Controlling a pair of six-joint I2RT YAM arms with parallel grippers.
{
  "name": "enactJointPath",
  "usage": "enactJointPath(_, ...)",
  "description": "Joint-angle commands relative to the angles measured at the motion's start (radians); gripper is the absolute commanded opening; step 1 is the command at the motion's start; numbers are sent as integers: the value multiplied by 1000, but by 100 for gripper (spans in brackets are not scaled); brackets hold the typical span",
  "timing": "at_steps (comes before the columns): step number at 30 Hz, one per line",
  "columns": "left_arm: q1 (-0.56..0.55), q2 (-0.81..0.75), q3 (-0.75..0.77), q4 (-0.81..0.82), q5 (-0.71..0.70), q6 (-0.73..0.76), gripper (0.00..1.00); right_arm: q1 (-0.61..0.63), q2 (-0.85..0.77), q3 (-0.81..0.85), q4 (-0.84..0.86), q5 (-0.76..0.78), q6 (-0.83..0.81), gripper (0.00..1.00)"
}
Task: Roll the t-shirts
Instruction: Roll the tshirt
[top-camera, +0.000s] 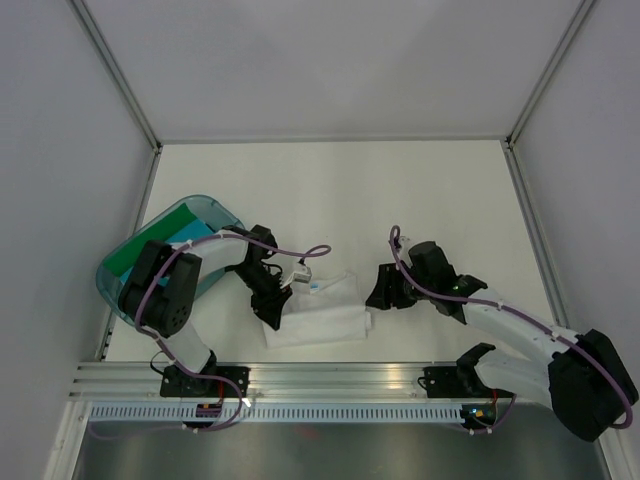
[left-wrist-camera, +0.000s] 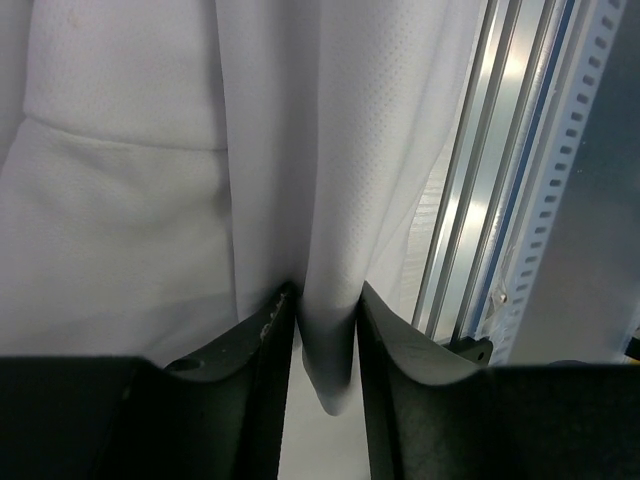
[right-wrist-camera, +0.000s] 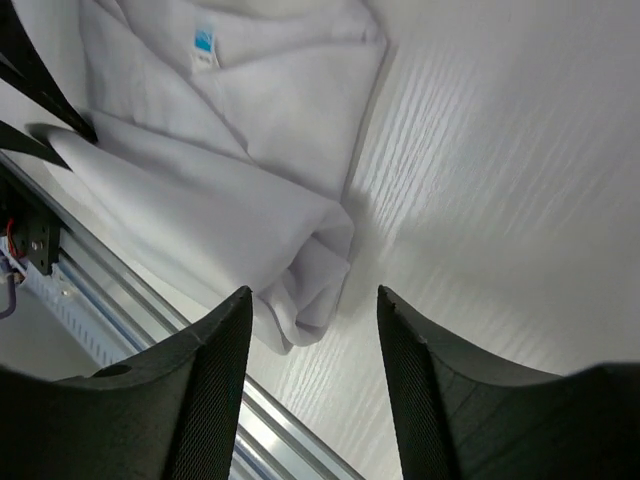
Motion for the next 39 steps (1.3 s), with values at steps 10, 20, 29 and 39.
enactJointPath(10,7,-57,2,110,-105,-48,44,-1,-213,250,-199,205,-322,62)
enactJointPath(20,14,-100,8,110,-119,-68,45,239,-201,188,-76,304,-535,57)
enactJointPath(29,21,-126,1,110,-104,-77,46,777,-132,58,57,788,-753,59)
enactJointPath(39,21,-86,13,110,-98,-88,42,1049,184,64,140,1102,-808,64)
